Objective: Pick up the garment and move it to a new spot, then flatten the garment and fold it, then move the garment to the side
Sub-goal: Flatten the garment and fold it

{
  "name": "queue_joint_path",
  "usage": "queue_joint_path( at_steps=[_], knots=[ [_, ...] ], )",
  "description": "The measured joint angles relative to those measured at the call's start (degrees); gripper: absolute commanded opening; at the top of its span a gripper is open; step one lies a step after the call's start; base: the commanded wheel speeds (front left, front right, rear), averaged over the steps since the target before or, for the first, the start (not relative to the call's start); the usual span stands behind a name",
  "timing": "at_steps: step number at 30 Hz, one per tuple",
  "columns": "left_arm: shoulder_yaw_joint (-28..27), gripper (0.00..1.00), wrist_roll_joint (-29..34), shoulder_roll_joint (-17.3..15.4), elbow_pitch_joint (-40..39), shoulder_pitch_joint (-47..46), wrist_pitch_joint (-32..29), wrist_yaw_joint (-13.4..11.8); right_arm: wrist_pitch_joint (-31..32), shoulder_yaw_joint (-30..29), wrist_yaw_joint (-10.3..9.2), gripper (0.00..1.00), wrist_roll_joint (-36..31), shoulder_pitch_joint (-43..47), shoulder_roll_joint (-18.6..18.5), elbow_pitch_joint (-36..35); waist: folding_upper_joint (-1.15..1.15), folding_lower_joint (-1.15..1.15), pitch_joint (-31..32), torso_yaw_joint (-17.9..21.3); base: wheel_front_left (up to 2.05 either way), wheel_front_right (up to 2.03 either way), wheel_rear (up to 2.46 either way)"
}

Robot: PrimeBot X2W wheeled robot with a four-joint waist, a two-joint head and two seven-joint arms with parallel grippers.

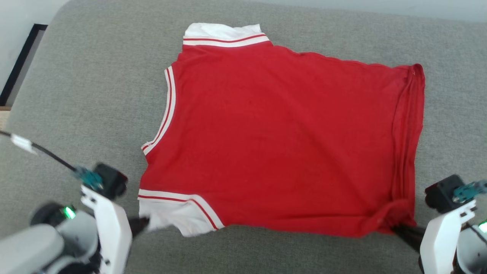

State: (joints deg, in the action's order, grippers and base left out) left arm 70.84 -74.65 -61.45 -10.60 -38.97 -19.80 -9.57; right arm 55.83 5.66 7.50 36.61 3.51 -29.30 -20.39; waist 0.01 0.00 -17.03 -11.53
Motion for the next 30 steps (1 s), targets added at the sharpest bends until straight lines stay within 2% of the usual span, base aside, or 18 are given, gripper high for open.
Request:
queue_joint_path(
  at_steps=[5,11,17,23,26,30],
  knots=[
    [-2.29,0.00,3.68,-1.70,-0.63,-4.64,0.54,0.74,-2.70,-2.14,0.00,0.00,-1.85,-2.16,1.38,-1.18,0.00,0.00,-0.48,0.82,0.00,0.00,0.00],
    [-4.23,0.00,9.85,-0.85,2.49,-11.99,0.35,3.48,-6.06,-3.48,0.00,0.00,-5.33,-7.98,2.76,0.12,0.00,0.00,-1.01,1.65,0.00,0.00,0.00],
    [-4.66,0.00,15.13,4.92,11.70,-19.47,-0.08,9.55,-10.55,-1.90,0.00,0.00,-9.17,-16.30,3.81,5.10,0.00,0.00,-2.16,2.23,0.00,0.00,0.00],
    [-4.13,0.00,17.27,12.73,25.64,-24.10,2.19,14.78,-13.17,1.33,0.00,0.00,-11.04,-23.58,4.78,13.30,0.00,0.00,-4.09,3.03,0.00,0.00,0.00],
    [-3.13,0.00,16.61,16.15,32.23,-24.90,2.18,16.14,-14.12,2.89,0.00,0.00,-11.33,-26.43,5.72,17.85,0.00,0.00,-4.96,3.65,0.00,0.00,0.00],
    [-1.89,0.00,14.61,19.62,39.57,-25.66,1.90,16.68,-15.62,5.88,0.00,0.00,-11.33,-29.49,6.16,22.90,0.00,0.00,-6.14,4.29,0.00,0.00,0.00]
  ],
)
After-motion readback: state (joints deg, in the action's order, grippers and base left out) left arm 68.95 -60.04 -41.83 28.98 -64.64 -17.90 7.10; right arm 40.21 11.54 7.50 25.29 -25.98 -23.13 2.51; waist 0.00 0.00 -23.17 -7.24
